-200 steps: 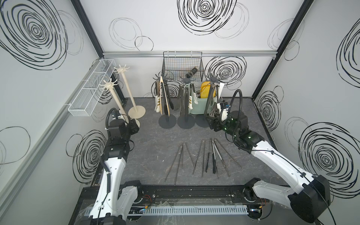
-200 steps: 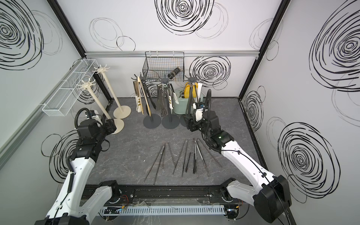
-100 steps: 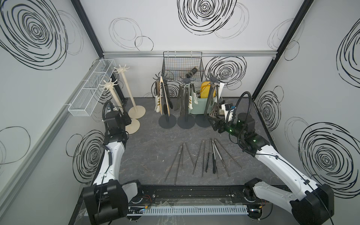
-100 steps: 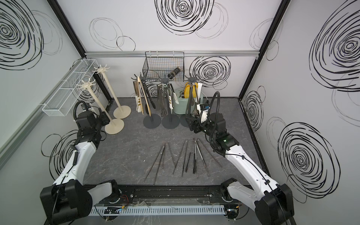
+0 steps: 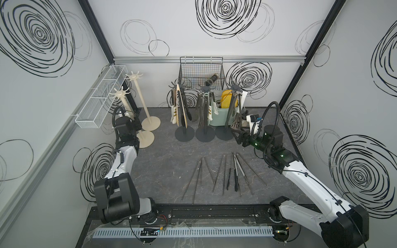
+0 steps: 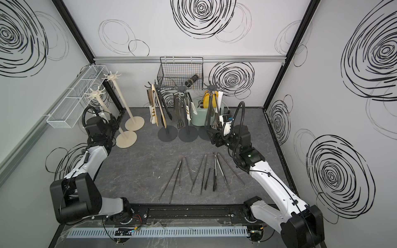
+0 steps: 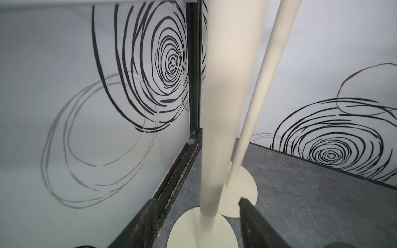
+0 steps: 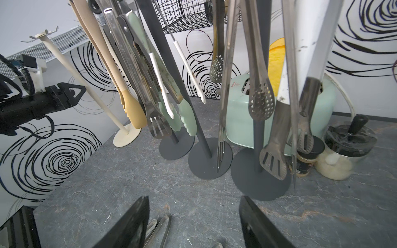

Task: Hang food tongs on kitchen utensil racks
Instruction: Pick up the rack from the center of the board.

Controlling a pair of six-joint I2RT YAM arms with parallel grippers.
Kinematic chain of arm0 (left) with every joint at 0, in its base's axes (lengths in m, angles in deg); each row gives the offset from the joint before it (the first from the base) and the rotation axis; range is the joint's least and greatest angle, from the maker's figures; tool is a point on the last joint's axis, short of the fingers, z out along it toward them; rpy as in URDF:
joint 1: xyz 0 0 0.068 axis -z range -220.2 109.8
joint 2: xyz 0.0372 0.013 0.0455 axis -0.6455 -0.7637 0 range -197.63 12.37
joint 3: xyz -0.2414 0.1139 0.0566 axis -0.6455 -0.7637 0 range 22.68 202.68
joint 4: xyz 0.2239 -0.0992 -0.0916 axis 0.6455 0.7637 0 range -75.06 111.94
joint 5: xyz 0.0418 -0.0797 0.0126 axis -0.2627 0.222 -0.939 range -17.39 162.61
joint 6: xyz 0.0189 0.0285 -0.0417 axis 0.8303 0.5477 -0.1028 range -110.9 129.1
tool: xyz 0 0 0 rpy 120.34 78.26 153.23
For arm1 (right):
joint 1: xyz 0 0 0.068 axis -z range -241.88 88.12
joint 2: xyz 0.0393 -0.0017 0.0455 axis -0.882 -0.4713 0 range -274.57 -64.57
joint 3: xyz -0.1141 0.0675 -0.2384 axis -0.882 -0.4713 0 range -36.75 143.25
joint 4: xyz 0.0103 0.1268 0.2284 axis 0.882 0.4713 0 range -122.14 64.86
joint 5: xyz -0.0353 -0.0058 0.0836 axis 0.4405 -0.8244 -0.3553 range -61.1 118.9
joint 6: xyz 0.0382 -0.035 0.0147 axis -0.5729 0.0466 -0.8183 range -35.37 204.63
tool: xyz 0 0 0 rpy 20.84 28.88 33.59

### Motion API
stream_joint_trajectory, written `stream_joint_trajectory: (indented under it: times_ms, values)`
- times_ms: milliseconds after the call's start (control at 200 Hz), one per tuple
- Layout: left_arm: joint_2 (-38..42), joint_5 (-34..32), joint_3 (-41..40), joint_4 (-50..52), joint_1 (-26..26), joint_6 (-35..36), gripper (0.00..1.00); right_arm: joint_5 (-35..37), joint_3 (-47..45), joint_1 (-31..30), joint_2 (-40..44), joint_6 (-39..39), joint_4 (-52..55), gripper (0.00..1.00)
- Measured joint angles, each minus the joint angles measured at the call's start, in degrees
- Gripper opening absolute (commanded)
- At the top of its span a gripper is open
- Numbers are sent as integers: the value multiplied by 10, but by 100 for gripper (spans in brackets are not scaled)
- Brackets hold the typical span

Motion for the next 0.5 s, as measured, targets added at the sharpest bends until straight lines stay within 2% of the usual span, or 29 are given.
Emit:
stream_joint_trajectory:
  times_ms: [110, 170, 260, 325, 435, 450, 500]
  values:
    - [-29, 9, 25, -15, -1, 4, 59, 0, 0, 0, -8, 0, 2, 69]
    - [-41, 12, 34, -23, 0, 7, 52, 1, 0, 2, -11, 0, 5, 69]
    - [-56, 13, 42, -31, 0, 10, 37, 3, 0, 3, -13, 0, 7, 68]
    - [-61, 16, 43, -34, 0, 13, 21, 5, 0, 4, -13, 0, 10, 68]
    - [-64, 21, 45, -36, 1, 10, 5, 7, 0, 6, -14, 0, 13, 68]
    - [-64, 21, 45, -36, 1, 10, 0, 7, 0, 6, -14, 0, 14, 68]
    - [-65, 21, 47, -35, 1, 10, 0, 7, 1, 6, -16, 0, 15, 68]
